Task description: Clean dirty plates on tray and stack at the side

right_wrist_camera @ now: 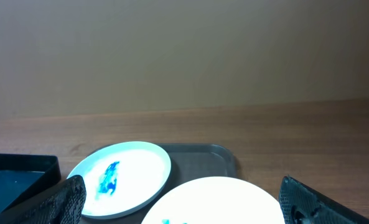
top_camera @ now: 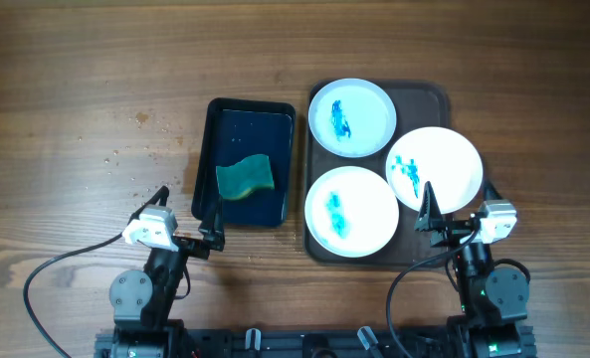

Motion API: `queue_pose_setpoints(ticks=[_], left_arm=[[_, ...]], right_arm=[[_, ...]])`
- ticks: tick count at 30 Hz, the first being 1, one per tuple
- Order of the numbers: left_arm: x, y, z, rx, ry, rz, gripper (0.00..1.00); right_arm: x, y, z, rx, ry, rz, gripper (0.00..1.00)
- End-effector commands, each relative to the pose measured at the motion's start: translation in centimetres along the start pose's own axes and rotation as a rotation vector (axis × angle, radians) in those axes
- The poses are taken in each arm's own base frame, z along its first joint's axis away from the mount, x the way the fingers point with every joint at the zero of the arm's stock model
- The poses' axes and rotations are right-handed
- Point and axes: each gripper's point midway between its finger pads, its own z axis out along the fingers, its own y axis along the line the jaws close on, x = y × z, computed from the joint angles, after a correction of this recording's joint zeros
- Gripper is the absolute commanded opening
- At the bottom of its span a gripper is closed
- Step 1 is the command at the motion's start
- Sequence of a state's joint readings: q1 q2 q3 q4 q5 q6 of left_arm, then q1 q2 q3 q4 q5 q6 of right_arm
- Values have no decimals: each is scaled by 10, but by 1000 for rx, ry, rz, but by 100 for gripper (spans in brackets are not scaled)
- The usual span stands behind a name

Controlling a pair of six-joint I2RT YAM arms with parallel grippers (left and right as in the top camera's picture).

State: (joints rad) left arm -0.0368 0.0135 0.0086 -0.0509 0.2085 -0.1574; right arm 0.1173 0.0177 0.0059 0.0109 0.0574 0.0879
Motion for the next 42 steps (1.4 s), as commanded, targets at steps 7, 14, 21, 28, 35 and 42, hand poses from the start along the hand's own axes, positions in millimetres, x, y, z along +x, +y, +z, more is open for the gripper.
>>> queue_pose_setpoints(ticks=[7,14,21,28,35,42], left_arm=[[1,-1,0,11,1,16,100],[1,-1,0,11,0,16,100],[1,-1,0,11,1,16,100],[0,-1,0,11,0,16,100],[0,-1,0,12,-1,16,100],[2,-9,-1,56,8,16,100]], right_arm=[[-1,-1,0,9,-6,-4,99],[-1,-1,0,9,-6,-3,100],[-1,-1,0,9,-6,-4,100],[-1,-1,0,9,-7,-2,100],[-1,-1,0,8,-7,-2,100],[-6,13,-1,-75,-23,3,100]])
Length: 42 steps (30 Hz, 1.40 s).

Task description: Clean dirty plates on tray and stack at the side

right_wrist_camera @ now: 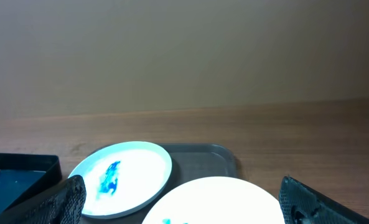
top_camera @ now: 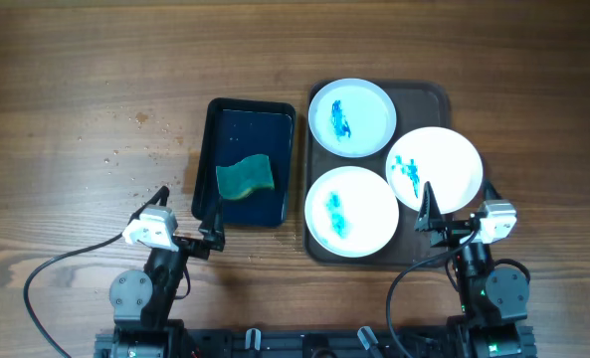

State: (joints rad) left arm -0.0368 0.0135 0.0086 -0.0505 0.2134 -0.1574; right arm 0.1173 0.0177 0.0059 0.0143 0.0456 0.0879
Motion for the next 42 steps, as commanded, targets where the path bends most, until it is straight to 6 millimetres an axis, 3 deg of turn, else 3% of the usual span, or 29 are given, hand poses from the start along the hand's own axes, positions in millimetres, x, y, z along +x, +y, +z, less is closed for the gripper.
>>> queue_pose_setpoints(ticks=[1,7,13,23,31,39,42], left_arm=[[1,-11,-1,65,7,17,100],[-1,-33,-4,191,18,19,100],[-31,-42,-4,198,33,-36,100],[-65,-42,37,134,331,-139,100],[-85,-44,69,119,510,-196,100],[-101,-65,72,249,465,-203,100],[-99,-62,74,226,472,-222,100]], right_arm=[[-9,20,-1,-113,-34,1,100],[-26,54,-11,-315,-75,-11,100],[-63,66,-19,-367,-51,-22,100],[-99,71,10,-352,178,-37,100],[-93,75,28,-350,515,16,100],[-80,77,43,-327,809,71,100],[-68,81,48,-321,870,152,100]])
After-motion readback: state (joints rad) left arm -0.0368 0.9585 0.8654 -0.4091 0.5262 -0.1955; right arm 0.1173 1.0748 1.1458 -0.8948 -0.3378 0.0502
